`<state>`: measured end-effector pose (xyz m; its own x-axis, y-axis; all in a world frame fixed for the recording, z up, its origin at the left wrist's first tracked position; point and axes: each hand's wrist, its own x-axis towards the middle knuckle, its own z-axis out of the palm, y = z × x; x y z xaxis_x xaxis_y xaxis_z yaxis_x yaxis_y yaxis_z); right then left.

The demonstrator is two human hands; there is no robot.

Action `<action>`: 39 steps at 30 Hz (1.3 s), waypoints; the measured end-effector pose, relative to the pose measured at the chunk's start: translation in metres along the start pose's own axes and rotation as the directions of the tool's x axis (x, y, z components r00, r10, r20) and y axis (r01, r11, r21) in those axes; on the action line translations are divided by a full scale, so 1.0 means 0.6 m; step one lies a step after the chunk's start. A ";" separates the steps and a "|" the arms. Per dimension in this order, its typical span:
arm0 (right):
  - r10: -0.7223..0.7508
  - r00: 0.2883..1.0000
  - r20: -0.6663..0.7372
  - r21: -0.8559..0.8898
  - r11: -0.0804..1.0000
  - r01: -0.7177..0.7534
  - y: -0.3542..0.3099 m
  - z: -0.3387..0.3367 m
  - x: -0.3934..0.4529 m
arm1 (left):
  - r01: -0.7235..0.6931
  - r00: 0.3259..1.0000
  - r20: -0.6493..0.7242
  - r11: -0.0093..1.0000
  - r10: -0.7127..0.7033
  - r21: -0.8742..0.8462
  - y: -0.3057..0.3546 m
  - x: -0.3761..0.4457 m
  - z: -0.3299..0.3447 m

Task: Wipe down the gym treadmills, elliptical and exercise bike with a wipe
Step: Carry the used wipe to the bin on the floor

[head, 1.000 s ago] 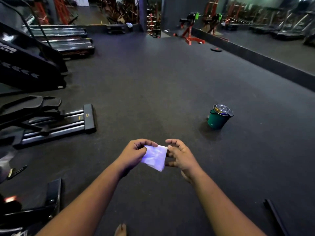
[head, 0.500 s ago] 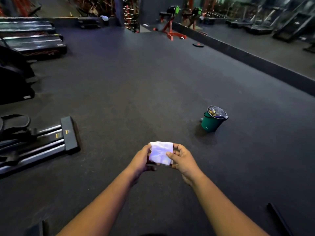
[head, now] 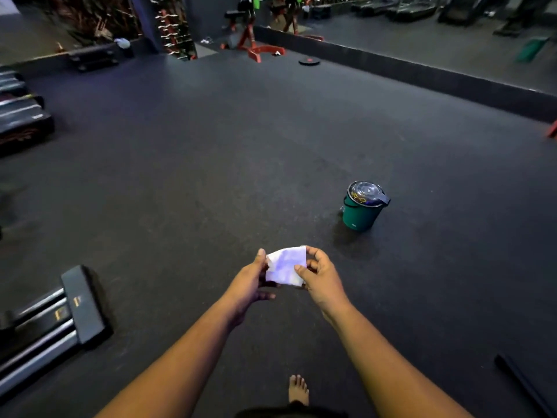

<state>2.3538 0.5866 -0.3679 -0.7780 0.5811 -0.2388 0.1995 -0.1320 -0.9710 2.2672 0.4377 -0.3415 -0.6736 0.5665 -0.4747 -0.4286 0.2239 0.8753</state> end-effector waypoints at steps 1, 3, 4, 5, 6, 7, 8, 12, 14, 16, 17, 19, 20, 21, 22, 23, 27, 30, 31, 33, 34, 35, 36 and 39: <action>-0.005 1.000 0.006 -0.003 1.000 0.005 -0.004 -0.006 0.027 | -0.013 1.000 0.003 0.999 0.012 0.031 0.012 0.025 0.007; -0.009 0.999 0.033 -0.021 1.000 0.009 -0.015 -0.019 0.086 | -0.047 0.999 -0.018 0.997 0.048 0.064 0.038 0.080 0.025; -0.005 0.999 0.048 -0.026 1.000 0.006 -0.019 -0.026 0.116 | -0.066 0.997 -0.042 0.995 0.070 0.080 0.049 0.108 0.033; -0.005 0.998 0.056 -0.028 1.000 0.007 -0.025 -0.030 0.138 | -0.092 0.993 -0.068 0.991 0.099 0.094 0.057 0.128 0.037; -0.003 0.998 0.059 -0.025 1.000 0.005 -0.031 -0.036 0.162 | -0.111 0.988 -0.093 0.989 0.120 0.096 0.066 0.153 0.043; 0.002 0.998 0.059 -0.024 1.000 0.000 -0.037 -0.041 0.180 | -0.127 0.984 -0.114 0.988 0.136 0.083 0.072 0.173 0.046; 0.007 0.998 0.060 -0.026 1.000 -0.005 -0.043 -0.047 0.199 | -0.134 0.981 -0.133 0.989 0.142 0.070 0.079 0.195 0.051; 0.030 0.997 0.074 -0.032 0.999 -0.027 -0.058 -0.067 0.296 | -0.131 0.977 -0.162 0.990 0.137 0.047 0.120 0.305 0.062; 0.032 0.998 0.062 -0.038 0.999 -0.030 -0.064 -0.072 0.347 | -0.131 0.978 -0.155 0.990 0.137 0.044 0.137 0.366 0.062; 0.041 0.998 0.038 -0.027 0.999 -0.040 -0.072 -0.071 0.391 | -0.130 0.982 -0.137 0.991 0.133 0.034 0.150 0.420 0.061; 0.048 0.999 0.020 -0.012 0.999 -0.048 -0.077 -0.071 0.424 | -0.133 0.983 -0.123 0.991 0.136 0.027 0.161 0.459 0.061; 0.080 0.997 0.008 -0.014 0.997 -0.080 -0.086 -0.066 0.479 | -0.152 0.983 -0.102 0.988 0.154 0.025 0.183 0.526 0.061; 0.113 0.994 0.013 -0.035 0.993 -0.112 -0.091 -0.066 0.500 | -0.153 0.984 -0.093 0.988 0.155 0.027 0.196 0.552 0.063; 0.137 0.990 0.018 -0.062 0.989 -0.136 -0.098 -0.065 0.524 | -0.153 0.985 -0.082 0.988 0.154 0.023 0.212 0.579 0.065; 0.154 0.988 0.016 -0.095 0.984 -0.152 -0.106 -0.064 0.555 | -0.147 0.987 -0.067 0.989 0.148 0.019 0.232 0.612 0.064; 0.161 0.987 0.010 -0.114 0.981 -0.159 -0.114 -0.064 0.576 | -0.143 0.988 -0.054 0.990 0.144 0.012 0.245 0.637 0.065; 0.154 0.985 -0.076 -0.042 0.987 -0.158 -0.150 -0.072 0.683 | -0.055 0.993 0.105 0.998 0.054 0.005 0.310 0.754 0.071; 0.191 0.970 -0.149 0.060 0.981 -0.184 -0.167 -0.091 0.747 | 0.009 0.970 0.242 0.999 -0.020 0.045 0.335 0.822 0.092; 0.209 0.964 -0.166 0.097 0.976 -0.195 -0.169 -0.100 0.766 | 0.009 0.962 0.272 0.998 -0.025 0.059 0.340 0.842 0.103; 0.249 0.951 -0.182 0.154 0.963 -0.223 -0.167 -0.125 0.807 | 0.010 0.952 0.303 0.995 -0.039 0.096 0.352 0.889 0.125; 0.267 0.944 -0.192 0.173 0.956 -0.235 -0.164 -0.142 0.835 | 0.008 0.949 0.313 0.993 -0.045 0.116 0.360 0.922 0.141; 0.283 0.939 -0.196 0.185 0.951 -0.248 -0.160 -0.155 0.855 | 0.003 0.948 0.315 0.991 -0.046 0.135 0.368 0.947 0.152; 0.297 0.935 -0.196 0.195 0.946 -0.260 -0.157 -0.169 0.876 | -0.006 0.949 0.313 0.987 -0.045 0.159 0.377 0.972 0.165; 0.310 0.933 -0.183 0.238 0.935 -0.263 -0.144 -0.229 0.958 | -0.024 0.951 0.305 0.975 -0.045 0.221 0.410 1.059 0.222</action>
<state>1.9713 1.0424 -0.4193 -0.5552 0.6483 -0.5211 0.2493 -0.4679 -0.8479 1.8140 0.9581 -0.4156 -0.4376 0.7706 -0.4633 -0.2689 0.3796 0.8852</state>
